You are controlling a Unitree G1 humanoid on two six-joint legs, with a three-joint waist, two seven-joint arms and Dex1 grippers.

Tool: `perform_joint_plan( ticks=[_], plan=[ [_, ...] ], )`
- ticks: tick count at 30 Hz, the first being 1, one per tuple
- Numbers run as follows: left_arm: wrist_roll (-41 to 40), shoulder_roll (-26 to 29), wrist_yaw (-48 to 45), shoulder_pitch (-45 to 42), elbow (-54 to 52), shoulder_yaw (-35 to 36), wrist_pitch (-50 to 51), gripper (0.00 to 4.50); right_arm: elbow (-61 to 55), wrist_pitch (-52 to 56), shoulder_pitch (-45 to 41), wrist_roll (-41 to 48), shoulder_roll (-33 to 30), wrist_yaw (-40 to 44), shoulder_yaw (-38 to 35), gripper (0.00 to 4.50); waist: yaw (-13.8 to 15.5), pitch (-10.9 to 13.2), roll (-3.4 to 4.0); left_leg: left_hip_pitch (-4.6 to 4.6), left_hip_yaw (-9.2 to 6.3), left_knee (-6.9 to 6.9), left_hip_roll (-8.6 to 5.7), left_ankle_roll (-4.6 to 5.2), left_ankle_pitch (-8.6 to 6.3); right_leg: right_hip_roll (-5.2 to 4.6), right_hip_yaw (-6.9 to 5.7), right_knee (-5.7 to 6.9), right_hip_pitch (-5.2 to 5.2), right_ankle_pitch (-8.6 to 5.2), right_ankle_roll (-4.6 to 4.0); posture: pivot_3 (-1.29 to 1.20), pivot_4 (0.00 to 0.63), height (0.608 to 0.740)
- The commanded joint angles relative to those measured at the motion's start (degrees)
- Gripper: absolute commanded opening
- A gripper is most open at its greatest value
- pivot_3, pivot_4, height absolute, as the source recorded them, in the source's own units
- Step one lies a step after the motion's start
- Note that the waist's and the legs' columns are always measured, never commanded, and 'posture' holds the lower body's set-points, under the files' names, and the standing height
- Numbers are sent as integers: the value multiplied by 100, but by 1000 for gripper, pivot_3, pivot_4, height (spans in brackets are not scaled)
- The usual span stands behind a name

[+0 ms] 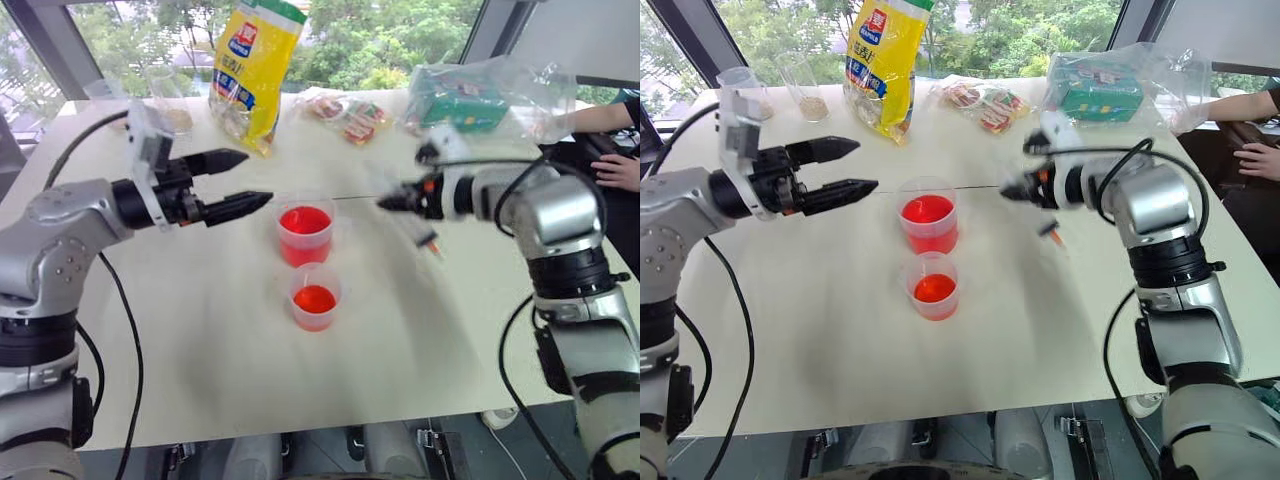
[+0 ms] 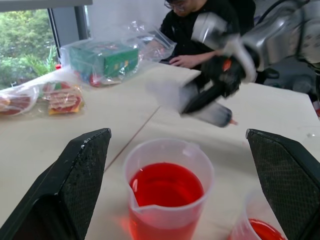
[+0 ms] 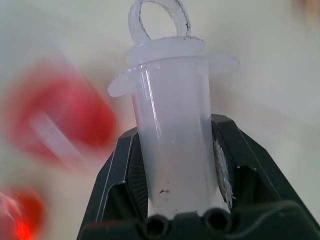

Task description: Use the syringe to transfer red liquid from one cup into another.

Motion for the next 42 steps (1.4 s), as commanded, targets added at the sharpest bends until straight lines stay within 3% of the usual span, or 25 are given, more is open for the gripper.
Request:
perform_joint_plan(
  ticks=[1, 8, 13, 27, 42],
  plan=[
    [13, 184, -138, -240, 159, 270, -127, 4500, -305, -973, -325, 529, 855, -430, -804, 1392, -5, 0, 0, 1, 0, -1, 0, -1, 1, 2, -1, 3, -1, 0, 0, 0, 150, 740],
    [26, 174, -177, -583, 337, 254, -103, 4500, -18, -2922, 55, 758, 2305, -401, -927, 1392, 31, -2, -3, 1, -2, 1, -4, -5, 3, -9, -3, 14, 2, 0, 0, 0, 150, 740],
    [-1, 185, -228, -693, 352, 223, -45, 4500, 244, -3858, 733, 604, 2767, -246, -659, 1392, 21, -2, -3, 2, -1, 1, -5, -6, 3, -9, -4, 11, 7, 0, 0, 0, 150, 740],
    [-295, -245, -106, -779, -48, -23, 309, 4500, 1325, -5580, 1628, -181, 2940, 17, -62, 1392, -6, -1, -1, 12, -6, 3, -3, -21, 12, -7, 1, 47, -2, -1, -3, 0, 150, 740],
    [-17, -986, 35, -1083, 200, -476, 240, 4500, 1257, -5774, 1729, -334, 2895, 80, 181, 1392, -8, -1, -1, 12, -10, 3, -3, -25, 15, -6, 1, 49, -3, -2, -3, 0, 150, 740]
  ],
)
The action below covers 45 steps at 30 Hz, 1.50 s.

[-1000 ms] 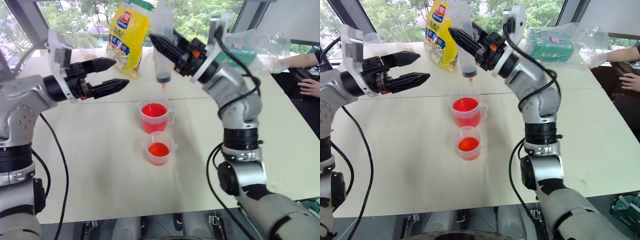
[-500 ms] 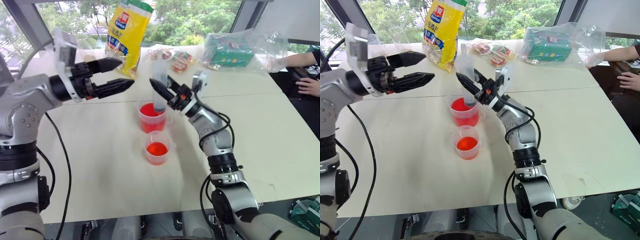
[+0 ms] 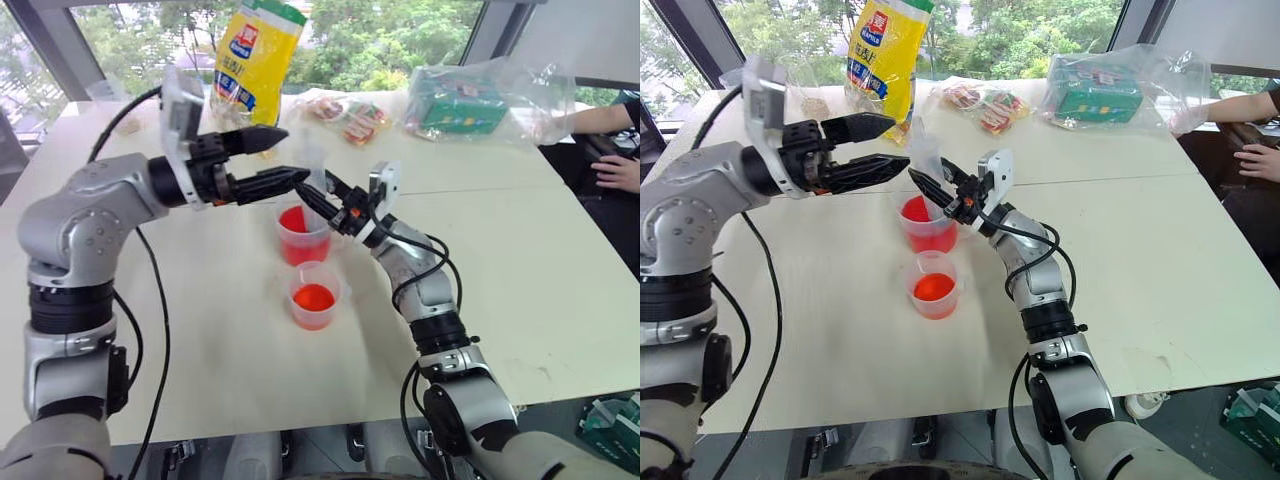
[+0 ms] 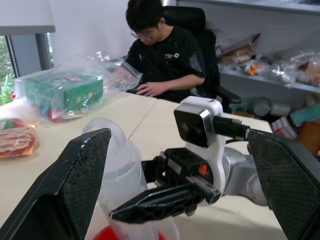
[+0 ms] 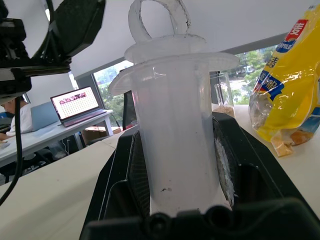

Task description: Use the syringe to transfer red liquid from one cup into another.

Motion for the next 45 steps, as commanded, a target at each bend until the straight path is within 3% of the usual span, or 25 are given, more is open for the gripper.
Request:
perform_joint_plan(
  ticks=[1, 19, 22, 29, 45],
  plan=[
    [132, -68, -97, -132, 11, -140, -175, 4500, -254, -122, -40, 12, -4, 34, 36, 1392, 0, 0, 0, 0, 0, 0, 0, 0, 0, 0, 0, 0, 0, 0, 0, 0, 150, 740],
    [551, -528, -246, -299, 531, -402, -478, 4500, -446, 11, -21, 53, 1, 44, 162, 1392, 2, 0, 0, 0, 0, 0, 0, 1, 0, 0, 0, 0, 0, 0, 0, 0, 150, 740],
    [504, -628, -225, -331, 601, -333, -411, 3569, -473, 42, 7, 56, -4, 76, 201, 1392, -1, 0, 0, 0, -1, 0, 0, 1, 0, 0, 0, 0, 0, 0, 0, 0, 150, 740],
    [504, -669, -189, -399, 680, -253, -405, 96, -515, 136, 72, 57, -23, 142, 268, 1392, 0, 0, 0, 0, -1, 0, 1, 1, 0, 1, 0, 0, -1, 0, 0, 0, 150, 740],
    [596, -478, -52, -1105, 987, 181, -647, 39, -412, 410, 249, 39, -73, 324, 375, 1392, 7, 0, 0, 0, -1, 0, 0, 1, 0, 0, 0, -1, 0, 0, 0, 0, 150, 740]
  ],
)
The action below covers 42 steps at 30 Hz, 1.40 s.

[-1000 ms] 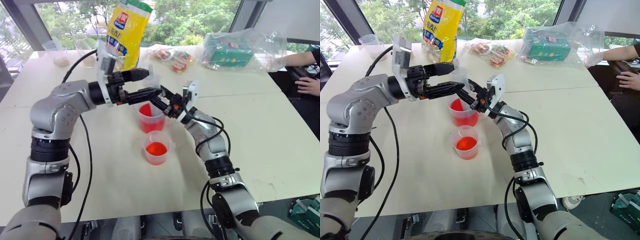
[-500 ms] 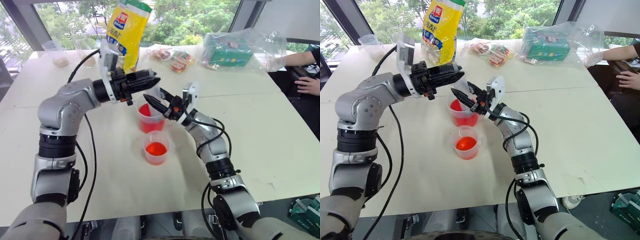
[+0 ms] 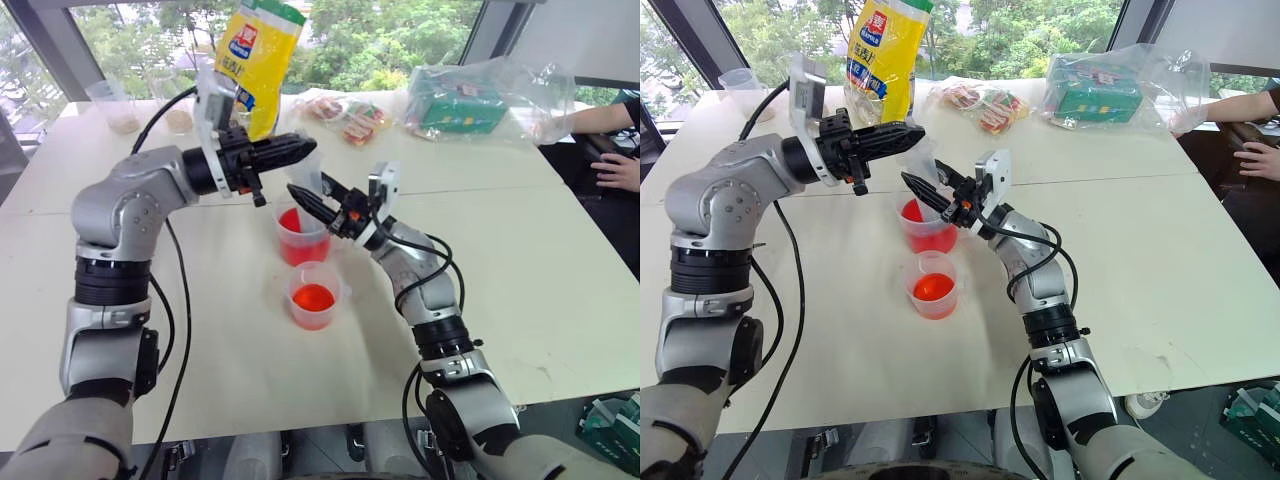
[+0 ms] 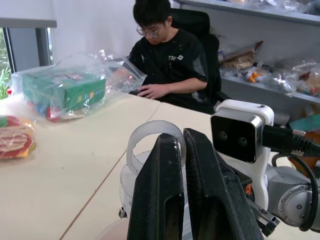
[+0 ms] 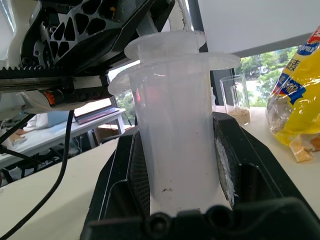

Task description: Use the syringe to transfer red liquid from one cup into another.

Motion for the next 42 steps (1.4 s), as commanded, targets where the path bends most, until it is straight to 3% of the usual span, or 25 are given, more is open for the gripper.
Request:
perform_joint_plan(
  ticks=[1, 28, 31, 38, 42],
  plan=[
    [-84, 106, 160, -518, -137, 486, -308, 39, 56, 78, 105, -50, 9, 155, 207, 1392, 0, 0, 0, 0, 0, 0, 0, 0, 0, 0, 0, 0, 0, 0, 0, 0, 150, 740],
    [-58, 176, 219, -599, -68, 544, -409, 39, 20, 128, 21, -8, -36, 144, 167, 1392, -1, 0, 0, 0, 0, 0, 0, 0, 0, 0, 0, 0, 0, 0, 0, 0, 150, 740],
    [-91, 253, 128, -288, -291, 370, -154, 970, -124, 188, -264, 107, -72, 25, -14, 1392, -8, 0, 0, 0, 0, 0, 0, 0, 0, 0, 0, 0, -1, 0, 0, 0, 150, 740],
    [100, 515, 67, 309, -654, 189, -131, 4315, -345, 388, -677, 306, -185, -160, -299, 1392, -9, 1, 0, 0, 1, -1, 1, 0, 0, -1, 1, 0, -2, 0, 0, 0, 150, 740],
    [24, 756, 47, 600, -838, 343, -40, 4456, -544, 602, -811, 466, -247, -251, -438, 1392, -8, 1, 1, -1, -1, -1, 2, 0, 0, 0, 0, 0, -3, 0, 0, 0, 150, 740]
  ],
)
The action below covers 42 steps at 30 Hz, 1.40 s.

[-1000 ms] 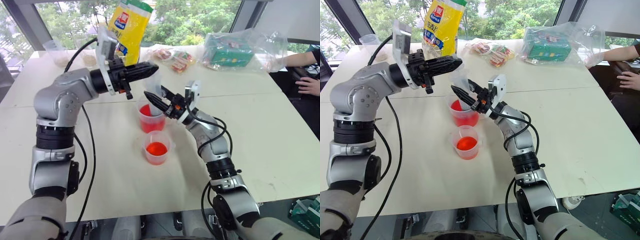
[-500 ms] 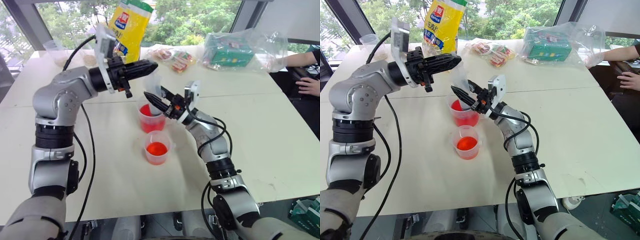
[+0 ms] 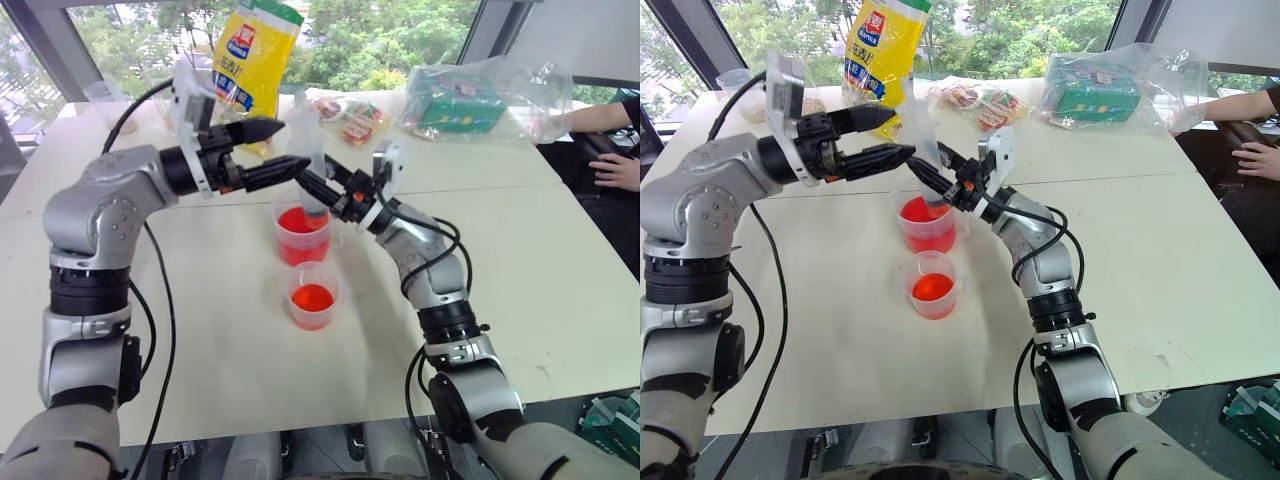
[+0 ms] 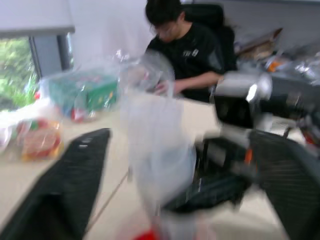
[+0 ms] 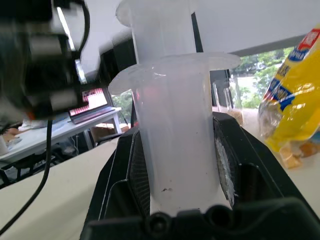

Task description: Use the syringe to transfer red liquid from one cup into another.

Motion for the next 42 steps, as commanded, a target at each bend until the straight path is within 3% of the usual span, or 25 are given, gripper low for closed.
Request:
perform_joint_plan(
  ticks=[1, 4, 14, 23, 34, 42],
  plan=[
    [-71, 232, 1, 93, -325, 266, 37, 4456, -503, 159, -244, 304, -52, -76, -195, 1392, 2, 0, 0, 0, 0, 0, 0, 0, 0, 0, 0, 0, 0, 0, 0, 0, 150, 740],
    [-144, 330, 83, 154, -360, 409, 91, 4456, -830, 471, -244, 541, -92, -103, -248, 1392, 13, 0, 0, -2, -1, 0, 0, 1, 0, -2, 0, -1, -1, 0, 0, 0, 150, 740],
    [-306, 461, 241, -114, -247, 720, 202, 4456, -2950, 3136, 295, 3096, -738, -224, -582, 1392, 33, 0, 0, -3, -3, 0, -1, 3, -2, -6, -3, -3, 2, 0, 0, 0, 150, 740],
    [-763, 582, 108, -117, -532, 797, 596, 4456, -2922, 2534, 1471, 2296, -835, 145, 54, 1392, 13, 1, 0, -2, 0, 0, 0, 3, -2, 0, -2, -3, 0, -1, -1, 0, 150, 740],
    [-920, 309, 136, -241, -568, 589, 646, 4456, -2825, 2254, 1601, 1946, -843, 290, 193, 1392, 42, 1, -1, -2, -1, 0, -1, 3, -2, -1, -2, -3, 1, -1, 0, 0, 150, 740],
    [-425, -105, 197, -261, -513, 99, 238, 4456, -2889, 2259, 1608, 1867, -864, 295, 252, 1392, 35, 1, -2, -1, -1, 1, -2, 3, -1, 1, -2, -3, 2, -1, 0, 0, 150, 740]
  ],
)
